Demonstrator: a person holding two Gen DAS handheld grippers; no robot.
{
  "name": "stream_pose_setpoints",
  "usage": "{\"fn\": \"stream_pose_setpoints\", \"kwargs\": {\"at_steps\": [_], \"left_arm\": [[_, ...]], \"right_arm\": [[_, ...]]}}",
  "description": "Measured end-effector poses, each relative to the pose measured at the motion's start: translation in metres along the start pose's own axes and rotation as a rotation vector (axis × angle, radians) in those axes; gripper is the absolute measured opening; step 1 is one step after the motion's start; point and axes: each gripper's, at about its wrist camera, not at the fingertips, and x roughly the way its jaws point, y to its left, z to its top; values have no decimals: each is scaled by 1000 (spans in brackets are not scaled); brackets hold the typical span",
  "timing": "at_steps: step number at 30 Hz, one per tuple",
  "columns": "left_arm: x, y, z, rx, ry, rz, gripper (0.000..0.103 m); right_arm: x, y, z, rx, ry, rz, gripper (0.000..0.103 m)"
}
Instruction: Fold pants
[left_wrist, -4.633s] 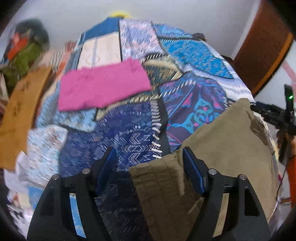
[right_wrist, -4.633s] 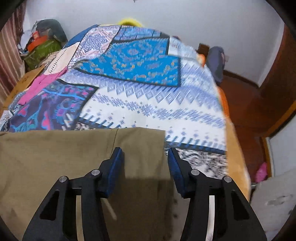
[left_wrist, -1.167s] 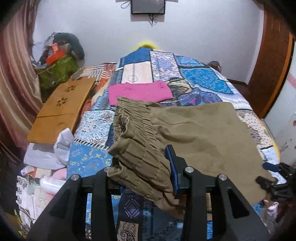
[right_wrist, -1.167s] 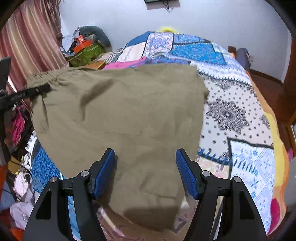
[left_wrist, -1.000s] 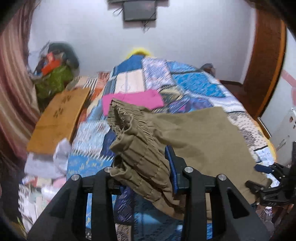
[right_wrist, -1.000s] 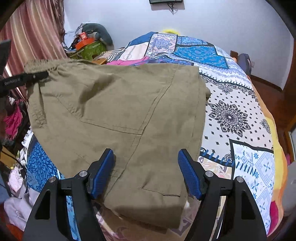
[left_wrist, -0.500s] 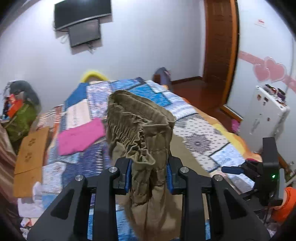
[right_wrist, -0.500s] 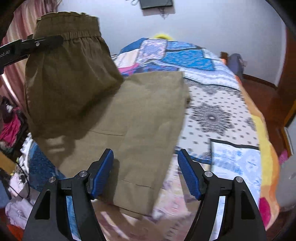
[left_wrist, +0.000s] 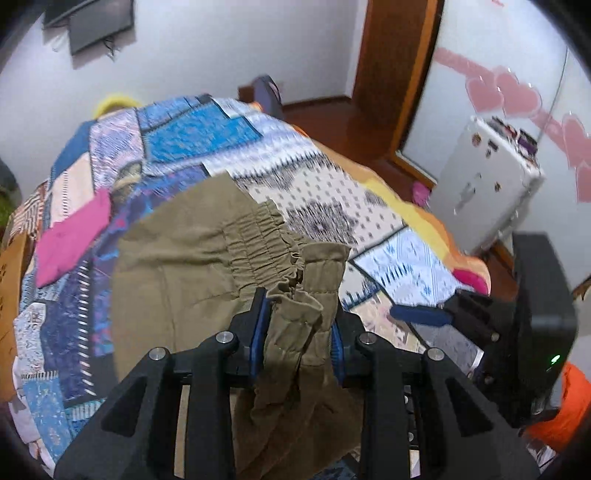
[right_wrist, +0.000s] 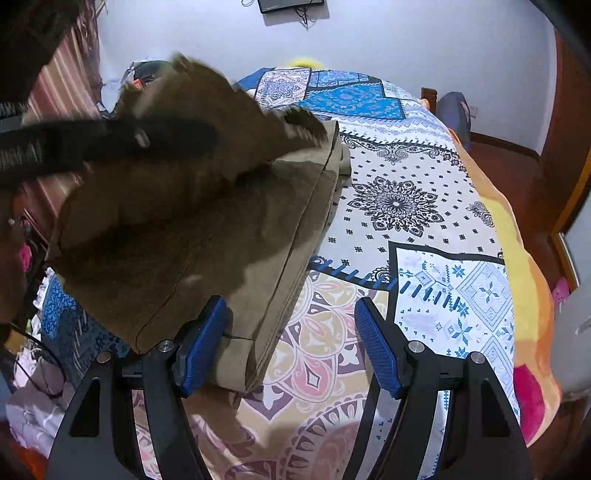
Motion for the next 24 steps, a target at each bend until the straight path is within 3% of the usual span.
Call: {"fn": "stream_pose_setpoints", "kwargs": {"at_steps": [4,6,8,11,16,20,24], "left_arm": [[9,-8,-8,19,32,-7,39],[8,-11,-7,23,41,-27,59],[-1,-12,-7,19,21,-37,69],[-21,-14,-6,53,-22,-25,71],[-56,8,-6,40,-127,37,85],[-55,47,-11,9,-99,121,85],[-41,78,-29,-36,-36,152,85]], "right_arm": [[1,-2,-1,12,-2,9,69],[1,-2,-1,17,-3,8,69],[1,-2,0,16,-3,3,69],[-5,0,0,3,-2,-19,69],[-23,4,4,-30,-37,-36,69],[-44,11,13,-57,-85,-25,69],[-49,21,25,-80,-119,-22,69]]}}
